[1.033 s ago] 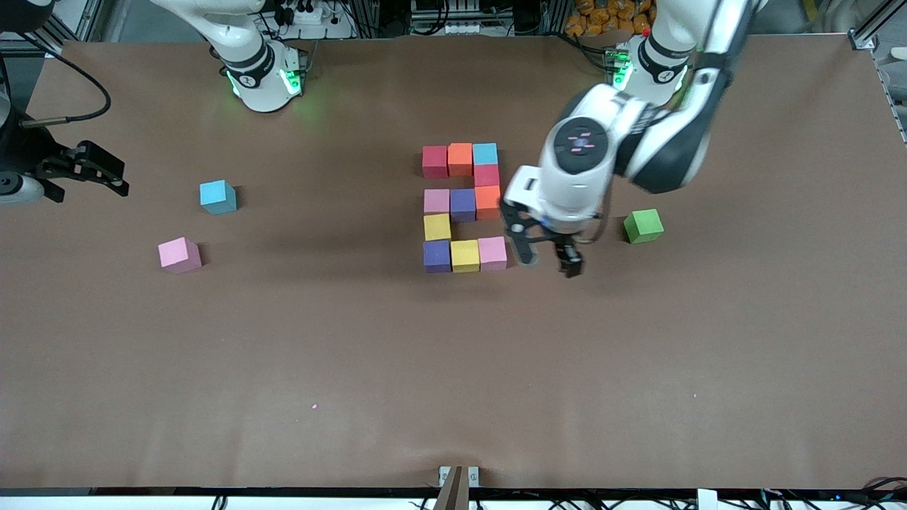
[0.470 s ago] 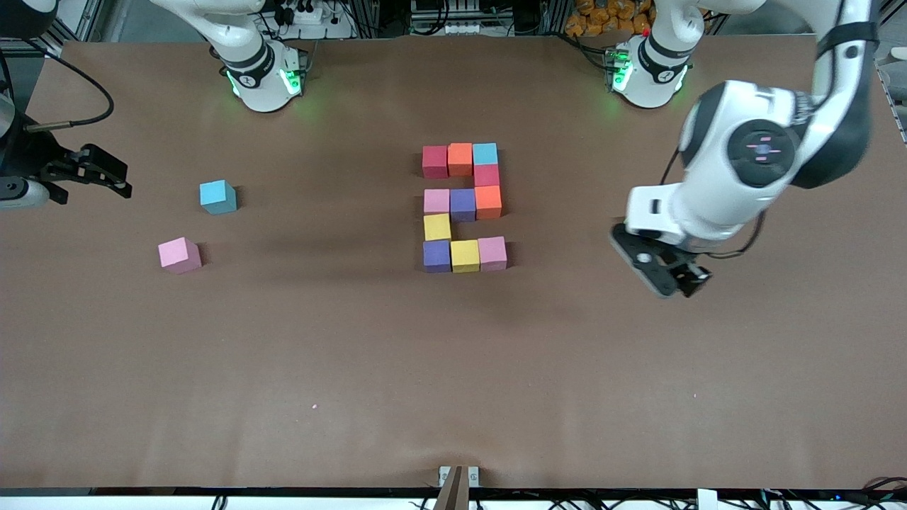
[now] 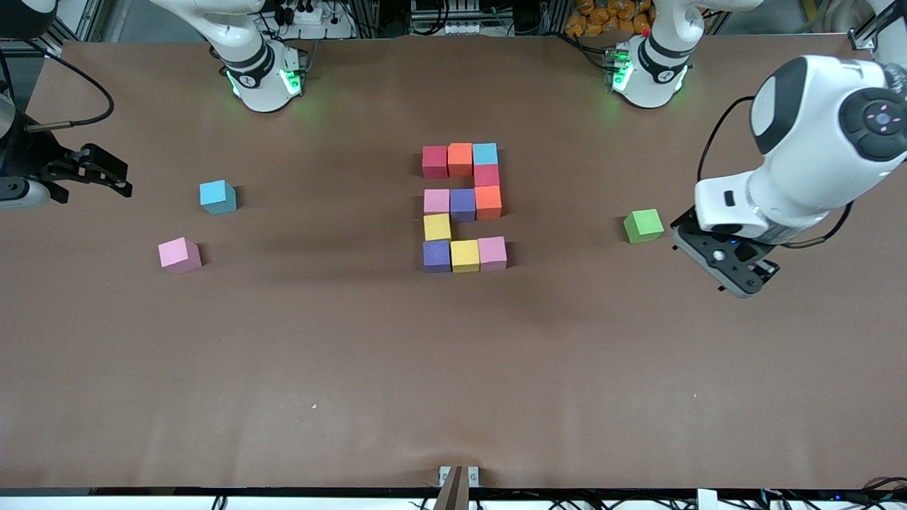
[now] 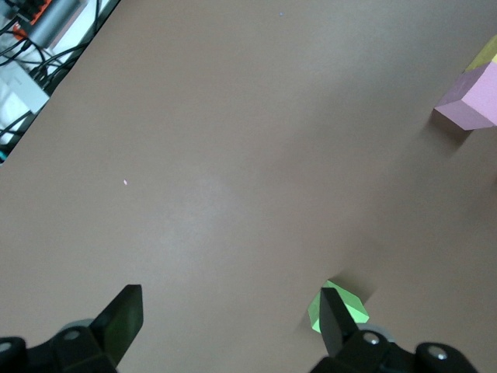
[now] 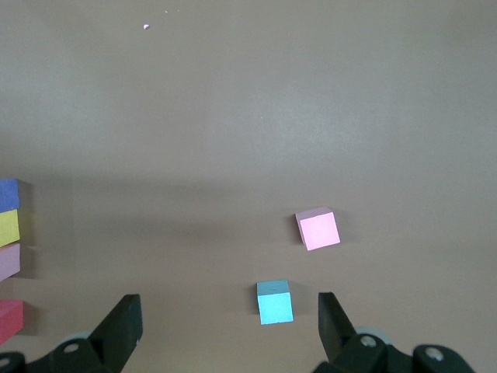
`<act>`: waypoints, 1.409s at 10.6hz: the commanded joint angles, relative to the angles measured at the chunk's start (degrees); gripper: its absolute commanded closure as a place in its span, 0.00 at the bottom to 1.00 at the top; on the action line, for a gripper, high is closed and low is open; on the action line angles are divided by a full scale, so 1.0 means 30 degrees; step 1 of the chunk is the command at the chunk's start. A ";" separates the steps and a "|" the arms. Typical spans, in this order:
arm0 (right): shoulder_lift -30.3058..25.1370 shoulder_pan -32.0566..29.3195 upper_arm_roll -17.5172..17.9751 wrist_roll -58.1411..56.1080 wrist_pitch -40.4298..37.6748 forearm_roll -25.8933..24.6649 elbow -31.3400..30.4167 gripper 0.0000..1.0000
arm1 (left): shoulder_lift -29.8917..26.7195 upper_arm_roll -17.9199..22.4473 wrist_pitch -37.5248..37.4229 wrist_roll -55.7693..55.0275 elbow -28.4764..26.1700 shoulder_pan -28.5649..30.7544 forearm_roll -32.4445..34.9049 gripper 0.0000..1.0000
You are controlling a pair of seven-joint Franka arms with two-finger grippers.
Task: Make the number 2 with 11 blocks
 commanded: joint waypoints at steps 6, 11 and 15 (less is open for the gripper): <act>-0.0010 -0.0367 0.0196 -0.0214 -0.0440 -0.0022 0.0022 0.00 | -0.0824 -0.0063 -0.1355 -0.1511 -0.0213 0.0670 -0.0419 0.00; -0.0010 -0.0454 0.0196 -0.0214 -0.0470 -0.0022 -0.0124 0.00 | -0.1674 -0.0238 -0.1971 -0.9089 -0.0213 0.0554 -0.0271 0.00; 0.0078 -0.0425 0.0196 -0.0214 -0.0382 -0.0022 -0.0125 0.00 | -0.1704 -0.0678 -0.2994 -1.4634 0.0459 0.0407 -0.0155 0.00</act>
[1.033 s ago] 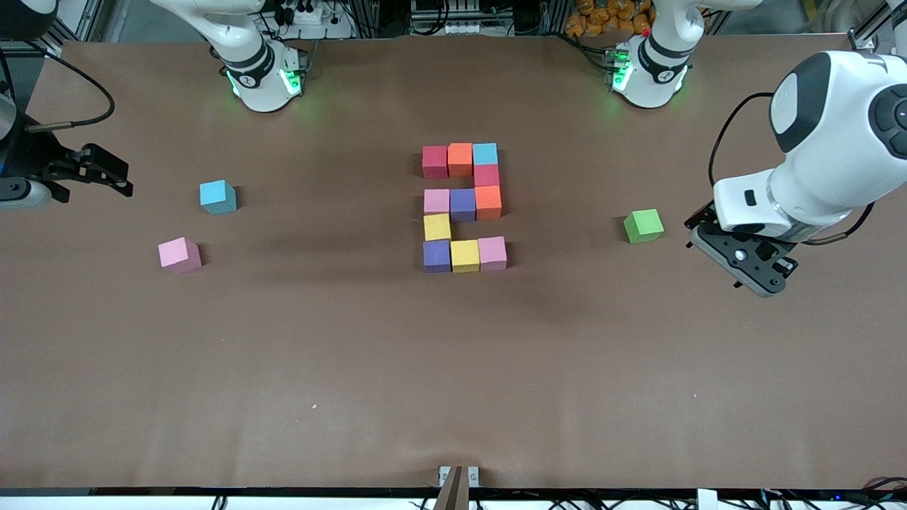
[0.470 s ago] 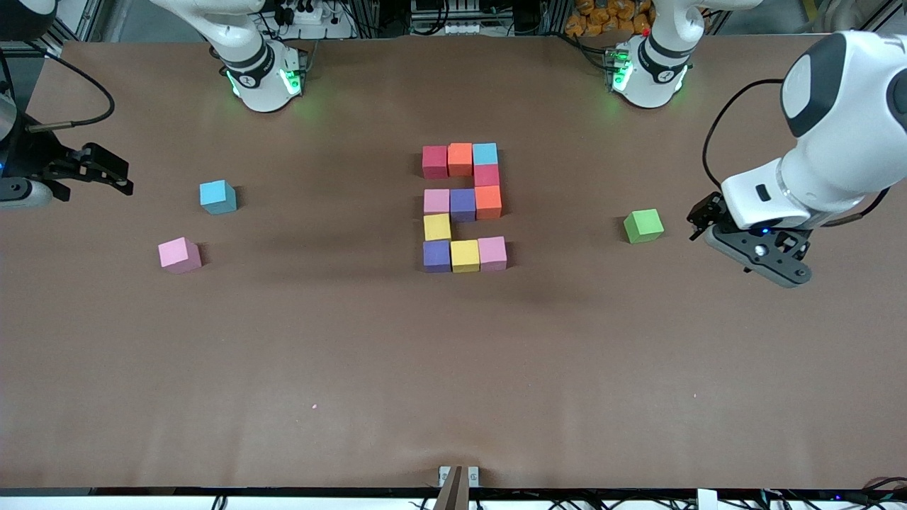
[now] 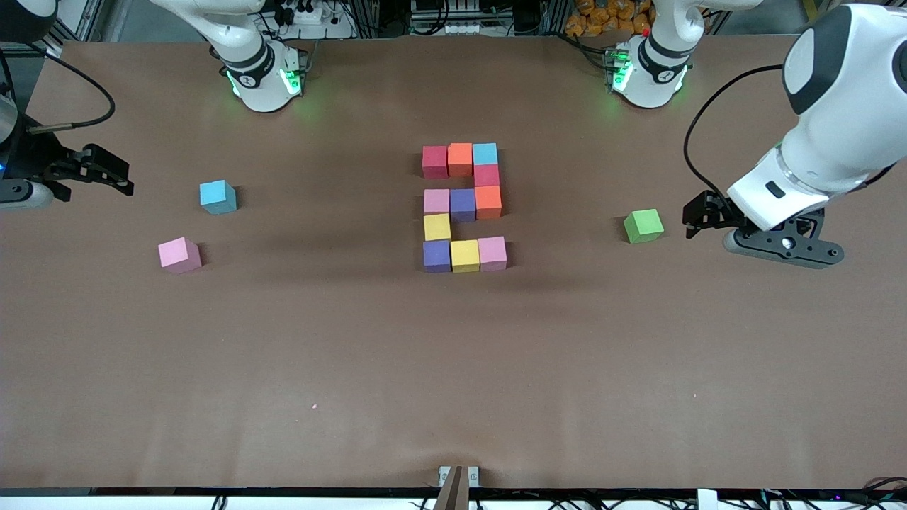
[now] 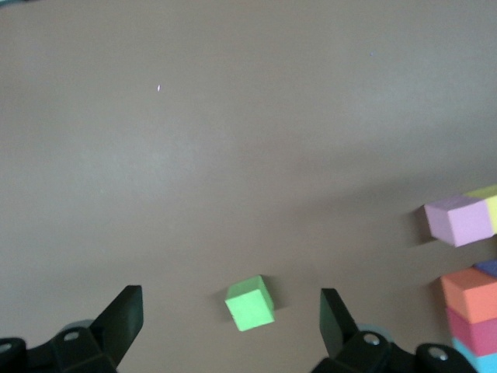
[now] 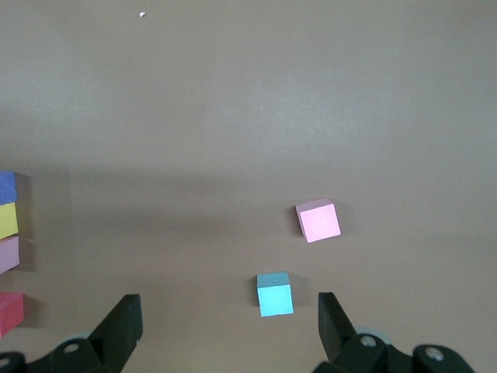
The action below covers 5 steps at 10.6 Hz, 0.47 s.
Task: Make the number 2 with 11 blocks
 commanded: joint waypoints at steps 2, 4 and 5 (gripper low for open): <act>0.0147 -0.0334 0.0238 -0.0214 0.0091 -0.0022 -0.0038 0.00 | -0.0230 -0.0220 -0.1510 -0.4344 0.0567 -0.0052 -0.0026 0.00; 0.0118 -0.0305 0.0238 -0.0214 0.0180 -0.0022 -0.0038 0.00 | -0.0201 -0.0220 -0.2593 -0.6663 0.1122 -0.0081 0.0003 0.00; 0.0118 -0.0304 0.0238 -0.0243 0.0151 -0.0022 -0.0038 0.00 | -0.0201 -0.0191 -0.2801 -0.7370 0.1212 0.0005 0.0033 0.00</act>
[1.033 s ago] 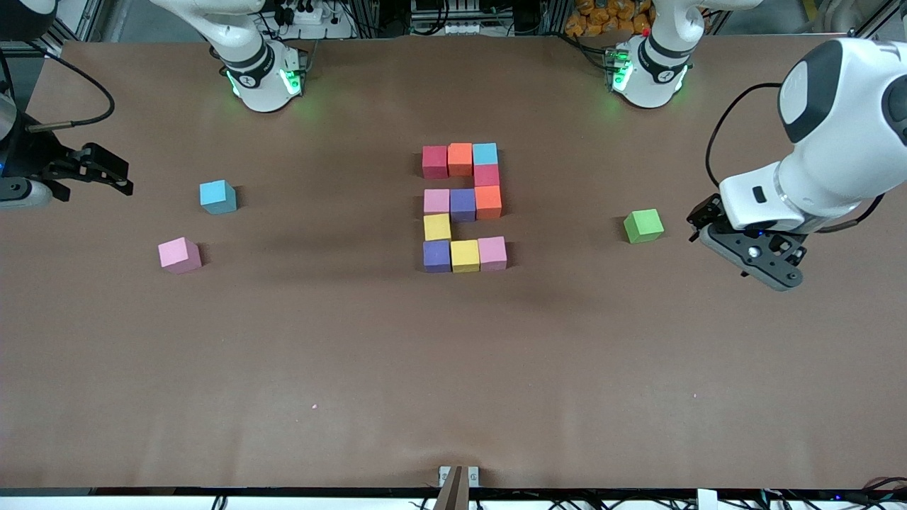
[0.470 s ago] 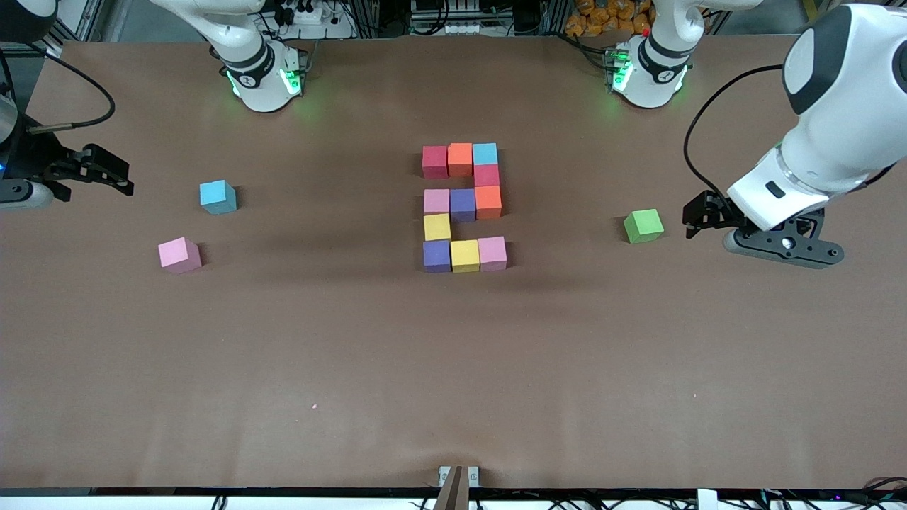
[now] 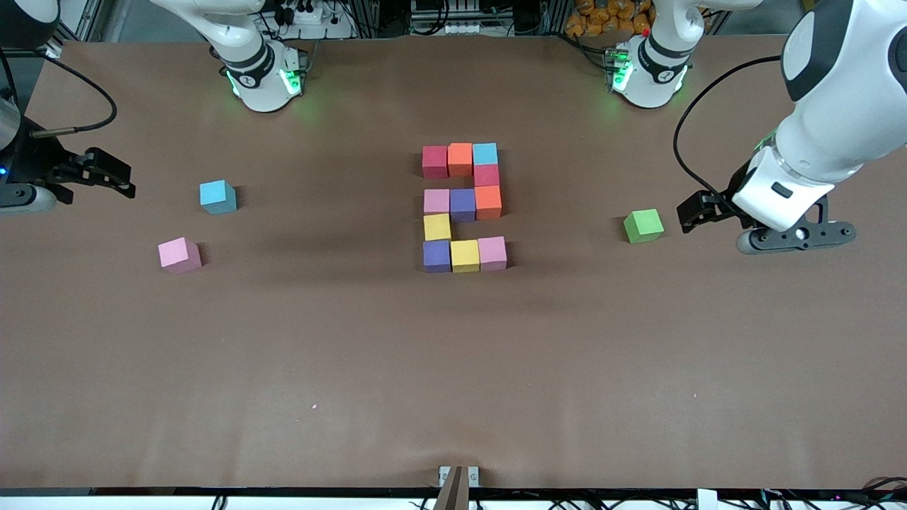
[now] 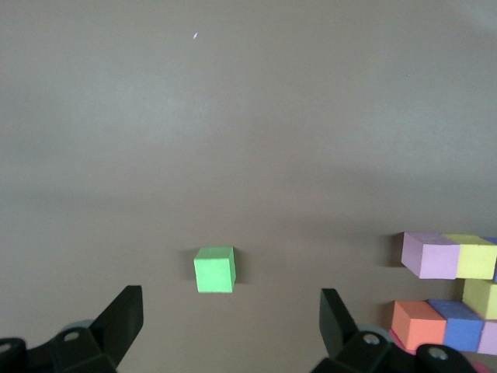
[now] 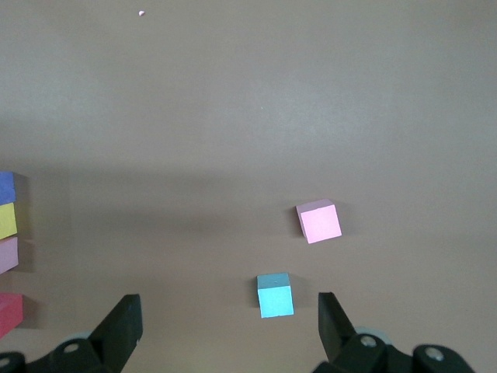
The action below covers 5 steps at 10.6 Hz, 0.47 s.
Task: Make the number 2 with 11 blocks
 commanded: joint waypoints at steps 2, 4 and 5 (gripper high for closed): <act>-0.0015 -0.0275 0.0229 -0.0243 0.0128 -0.0022 -0.0021 0.00 | -0.0131 -0.0009 -0.0813 -0.1170 0.0409 0.0046 0.1079 0.00; -0.0015 -0.0274 0.0229 -0.0243 0.0070 -0.0022 -0.0021 0.00 | -0.0131 -0.0009 -0.0929 -0.1140 0.0438 0.0016 0.1468 0.00; -0.0015 -0.0274 0.0229 -0.0243 0.0099 -0.0022 -0.0021 0.00 | -0.0102 0.0020 -0.0930 -0.1111 0.0439 0.0045 0.1468 0.00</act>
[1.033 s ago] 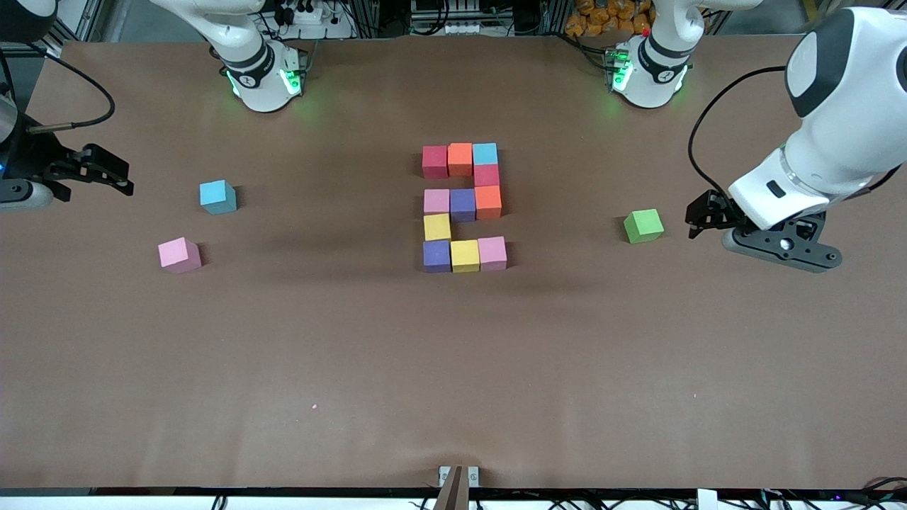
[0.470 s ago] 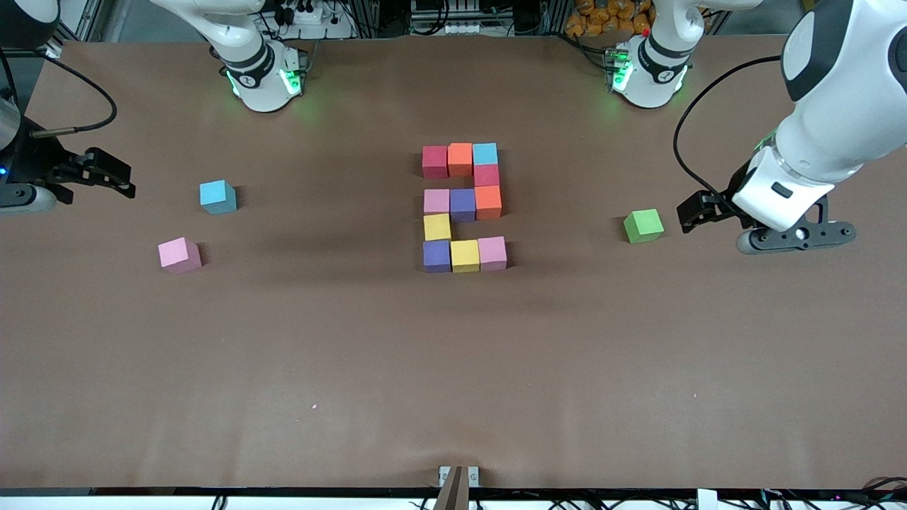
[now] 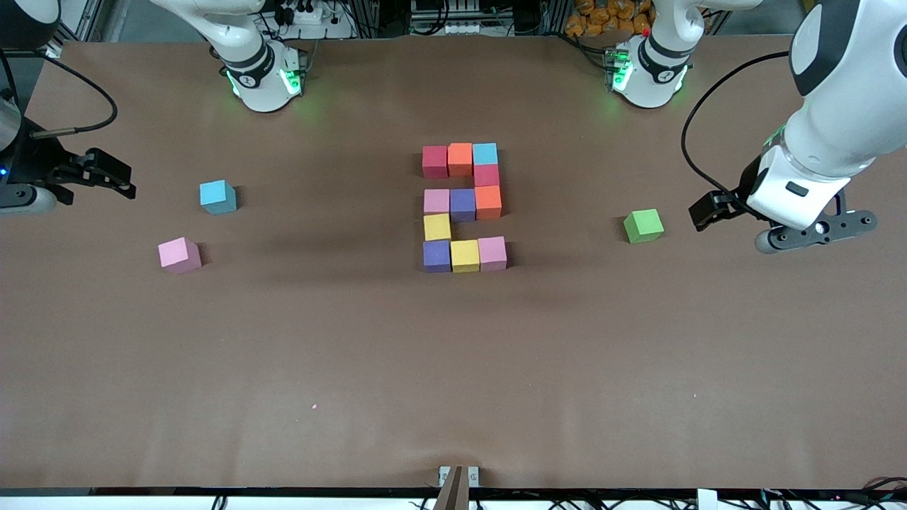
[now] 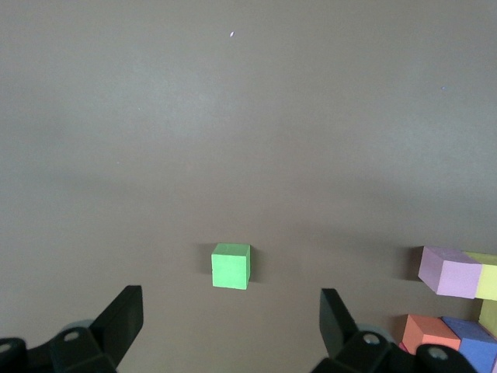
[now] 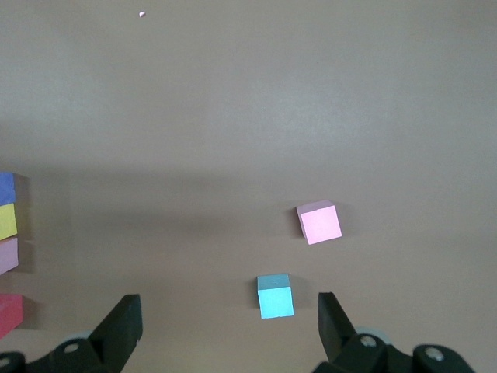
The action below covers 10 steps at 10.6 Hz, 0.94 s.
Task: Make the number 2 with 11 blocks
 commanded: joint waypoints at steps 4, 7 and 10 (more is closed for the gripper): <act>-0.0025 -0.0274 0.0217 -0.0242 -0.0025 -0.0022 -0.0021 0.00 | -0.0072 0.0221 -0.0456 -0.0358 0.0697 0.0208 0.0378 0.00; 0.0004 -0.0274 0.0217 -0.0242 0.0033 -0.0022 -0.0050 0.00 | -0.0130 0.0017 -0.0456 -0.0447 0.0728 0.0179 -0.0089 0.00; 0.0004 -0.0274 0.0217 -0.0242 0.0062 -0.0022 -0.0021 0.00 | -0.0481 -0.0013 -0.0456 -0.1031 0.0611 0.0150 -0.0678 0.00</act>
